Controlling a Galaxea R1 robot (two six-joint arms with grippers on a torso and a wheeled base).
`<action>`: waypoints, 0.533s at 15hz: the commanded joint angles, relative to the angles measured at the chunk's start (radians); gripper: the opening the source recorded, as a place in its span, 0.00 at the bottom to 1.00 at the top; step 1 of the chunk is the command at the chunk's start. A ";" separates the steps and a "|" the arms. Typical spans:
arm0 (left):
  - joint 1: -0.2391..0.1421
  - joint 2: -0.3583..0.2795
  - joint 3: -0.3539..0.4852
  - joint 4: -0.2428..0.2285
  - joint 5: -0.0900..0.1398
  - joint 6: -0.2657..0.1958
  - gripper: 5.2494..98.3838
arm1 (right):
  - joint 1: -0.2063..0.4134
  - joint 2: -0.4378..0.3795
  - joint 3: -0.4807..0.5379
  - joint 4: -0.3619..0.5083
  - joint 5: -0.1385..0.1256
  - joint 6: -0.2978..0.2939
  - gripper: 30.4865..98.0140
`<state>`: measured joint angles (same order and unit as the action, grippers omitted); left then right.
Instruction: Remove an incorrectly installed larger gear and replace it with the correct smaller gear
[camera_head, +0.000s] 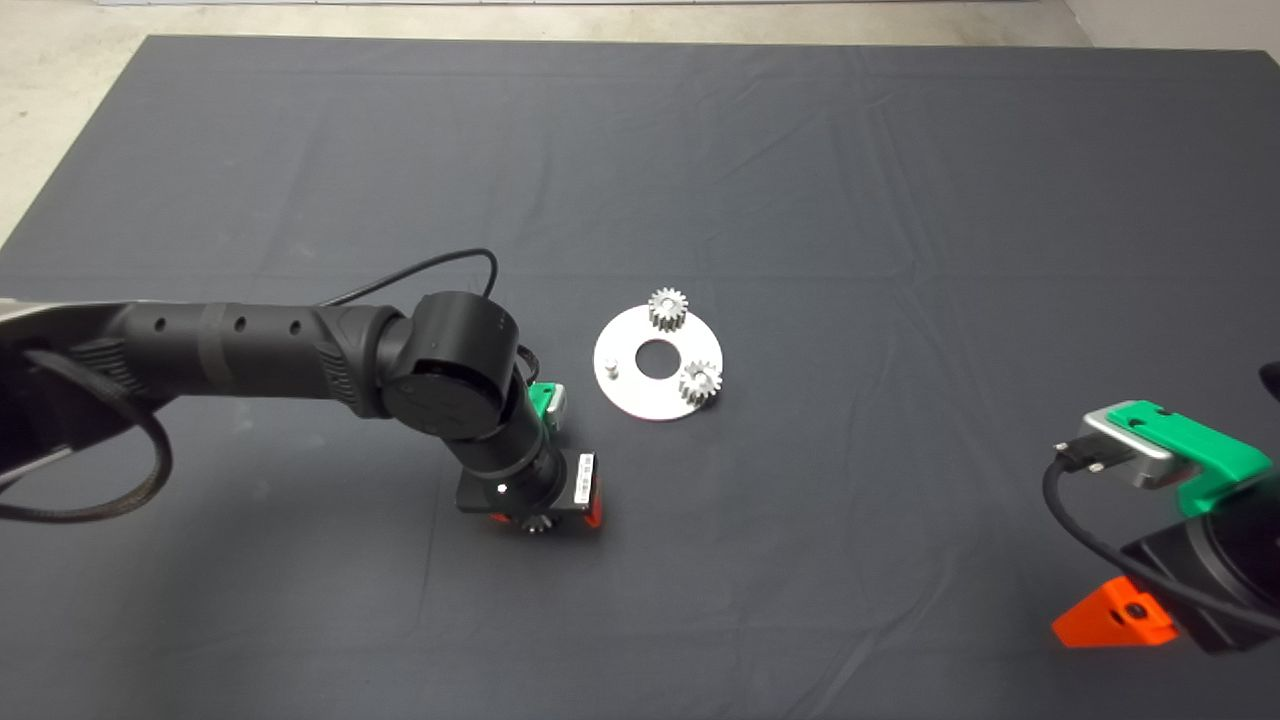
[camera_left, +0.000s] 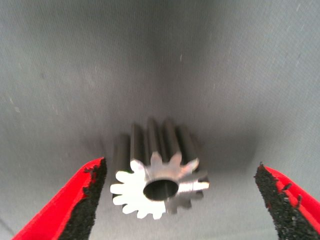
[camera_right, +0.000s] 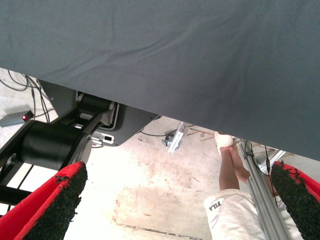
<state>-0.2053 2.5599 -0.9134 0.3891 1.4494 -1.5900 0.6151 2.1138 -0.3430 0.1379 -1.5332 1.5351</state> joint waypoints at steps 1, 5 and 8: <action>-0.011 0.000 -0.001 0.013 0.011 0.002 0.75 | 0.014 -0.001 0.004 0.032 -0.058 0.000 0.98; -0.011 0.000 -0.004 0.025 0.013 0.002 0.70 | 0.014 -0.001 0.004 0.032 -0.058 0.000 0.98; -0.010 0.000 -0.010 0.025 0.014 0.002 0.65 | 0.012 -0.001 0.004 0.032 -0.058 0.002 0.98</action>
<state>-0.2053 2.5602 -0.9153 0.4021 1.4517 -1.5889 0.6151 2.1138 -0.3430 0.1379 -1.5332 1.5351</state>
